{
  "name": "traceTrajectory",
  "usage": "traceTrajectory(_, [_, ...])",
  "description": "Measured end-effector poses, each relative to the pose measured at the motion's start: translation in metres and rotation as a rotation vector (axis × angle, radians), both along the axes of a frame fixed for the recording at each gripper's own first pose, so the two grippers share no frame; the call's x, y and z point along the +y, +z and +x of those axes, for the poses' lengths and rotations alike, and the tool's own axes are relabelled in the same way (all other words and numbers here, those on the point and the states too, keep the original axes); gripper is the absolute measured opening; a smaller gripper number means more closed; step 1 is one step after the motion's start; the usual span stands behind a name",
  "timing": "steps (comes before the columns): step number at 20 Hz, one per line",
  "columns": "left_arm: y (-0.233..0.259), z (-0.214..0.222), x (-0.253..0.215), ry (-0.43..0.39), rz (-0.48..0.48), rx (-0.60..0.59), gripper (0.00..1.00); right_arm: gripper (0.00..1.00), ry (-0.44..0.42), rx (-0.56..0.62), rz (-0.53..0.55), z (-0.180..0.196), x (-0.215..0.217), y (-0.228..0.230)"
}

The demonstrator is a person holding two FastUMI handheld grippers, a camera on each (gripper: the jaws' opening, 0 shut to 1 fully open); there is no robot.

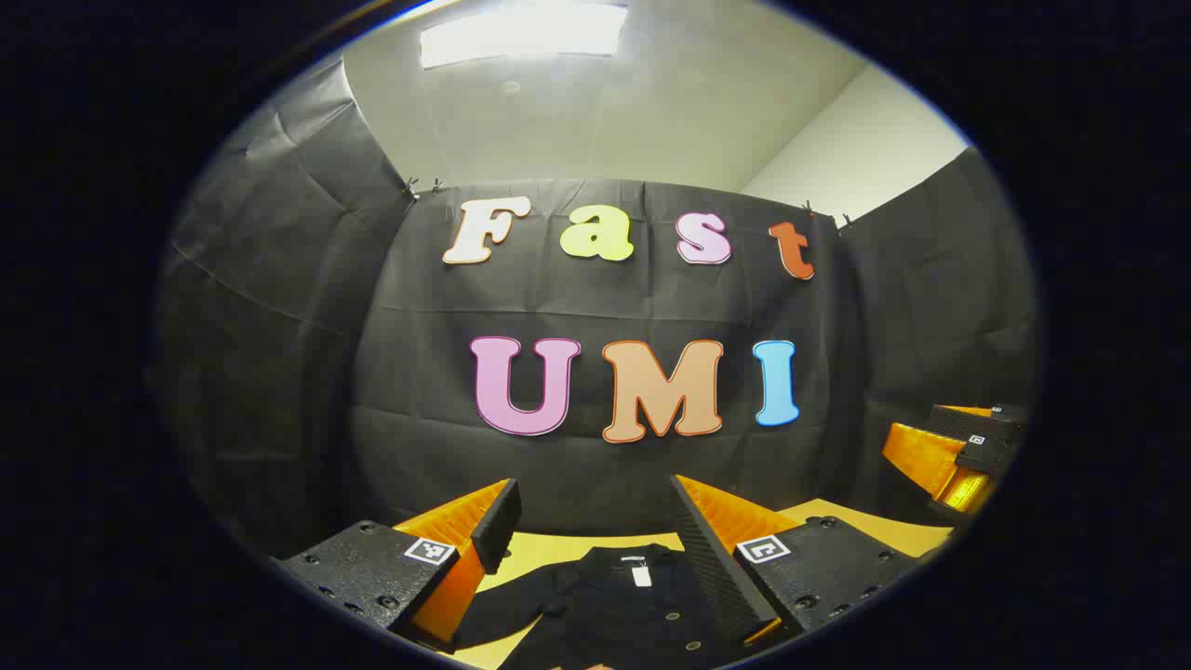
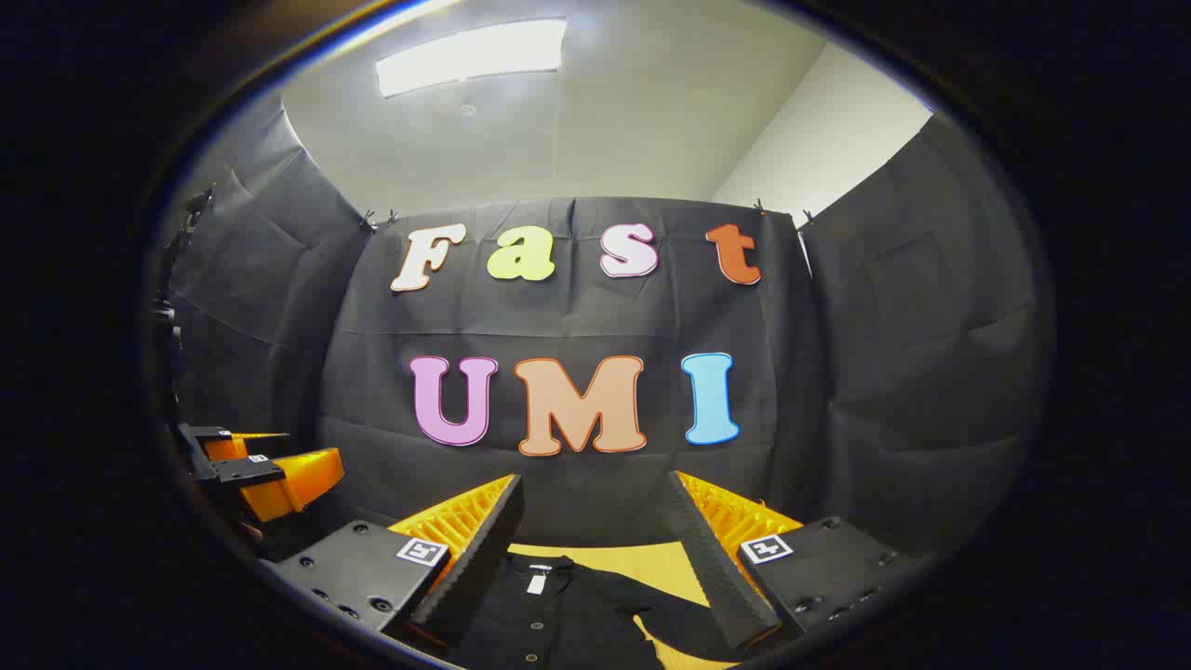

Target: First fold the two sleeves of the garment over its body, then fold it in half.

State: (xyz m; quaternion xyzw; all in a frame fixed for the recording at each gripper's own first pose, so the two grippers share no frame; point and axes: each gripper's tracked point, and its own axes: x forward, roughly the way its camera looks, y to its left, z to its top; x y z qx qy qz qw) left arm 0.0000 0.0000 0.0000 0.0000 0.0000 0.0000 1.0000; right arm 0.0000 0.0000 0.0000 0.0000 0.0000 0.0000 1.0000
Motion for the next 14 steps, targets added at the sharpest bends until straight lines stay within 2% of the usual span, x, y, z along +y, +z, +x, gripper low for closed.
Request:
traceTrajectory(3, [0.003,0.0,0.014,0.026,-0.015,-0.009,0.94,0.98,-0.012,-0.014,-0.022,0.001,-0.002,0.002])
traceTrajectory(8, [0.003,0.001,0.04,0.065,0.02,-0.018,0.94,0.98,-0.012,-0.021,-0.015,0.004,0.006,0.004])
traceTrajectory(14, [0.011,0.003,0.059,0.07,0.046,-0.045,0.94,0.96,-0.008,-0.043,-0.048,0.005,0.009,0.006])
